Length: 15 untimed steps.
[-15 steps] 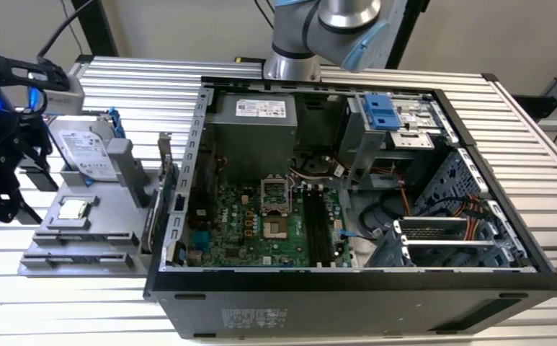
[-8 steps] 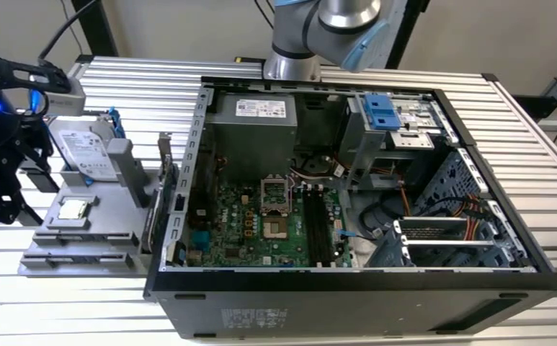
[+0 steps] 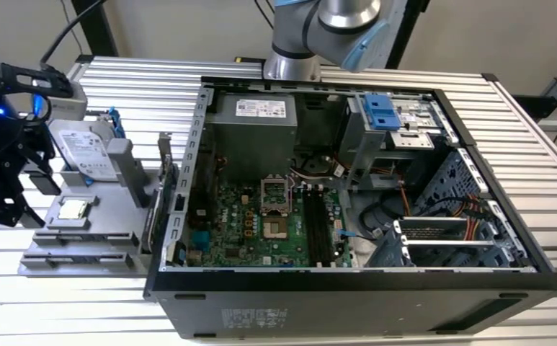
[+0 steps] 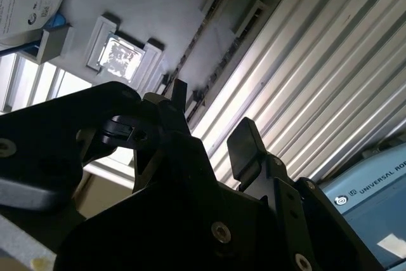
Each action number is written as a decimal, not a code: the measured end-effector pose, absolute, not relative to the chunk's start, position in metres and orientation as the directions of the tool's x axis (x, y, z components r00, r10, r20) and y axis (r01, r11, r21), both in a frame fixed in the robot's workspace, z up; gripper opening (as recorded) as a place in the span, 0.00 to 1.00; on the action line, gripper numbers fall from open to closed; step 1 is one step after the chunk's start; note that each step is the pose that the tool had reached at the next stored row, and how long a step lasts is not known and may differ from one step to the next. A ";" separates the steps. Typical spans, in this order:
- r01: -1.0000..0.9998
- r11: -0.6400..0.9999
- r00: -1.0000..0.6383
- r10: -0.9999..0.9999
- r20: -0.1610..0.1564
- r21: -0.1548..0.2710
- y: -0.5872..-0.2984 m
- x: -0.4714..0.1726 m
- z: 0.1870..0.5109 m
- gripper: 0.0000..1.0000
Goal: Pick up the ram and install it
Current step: 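Pick up the ram and move it above insertion slot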
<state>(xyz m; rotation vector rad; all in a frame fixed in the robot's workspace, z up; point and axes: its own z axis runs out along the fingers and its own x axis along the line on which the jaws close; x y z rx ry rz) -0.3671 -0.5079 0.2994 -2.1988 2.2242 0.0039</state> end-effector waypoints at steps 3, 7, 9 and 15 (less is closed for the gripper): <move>-1.000 0.013 -0.013 -1.000 -0.011 -0.008 -0.508 -0.367 0.298 1.00; -1.000 0.013 -0.013 -1.000 -0.011 -0.007 -0.508 -0.367 0.296 1.00; -1.000 0.013 -0.013 -1.000 -0.010 -0.006 -0.508 -0.367 0.295 1.00; -1.000 0.013 -0.013 -1.000 -0.010 -0.002 -0.513 -0.367 0.292 1.00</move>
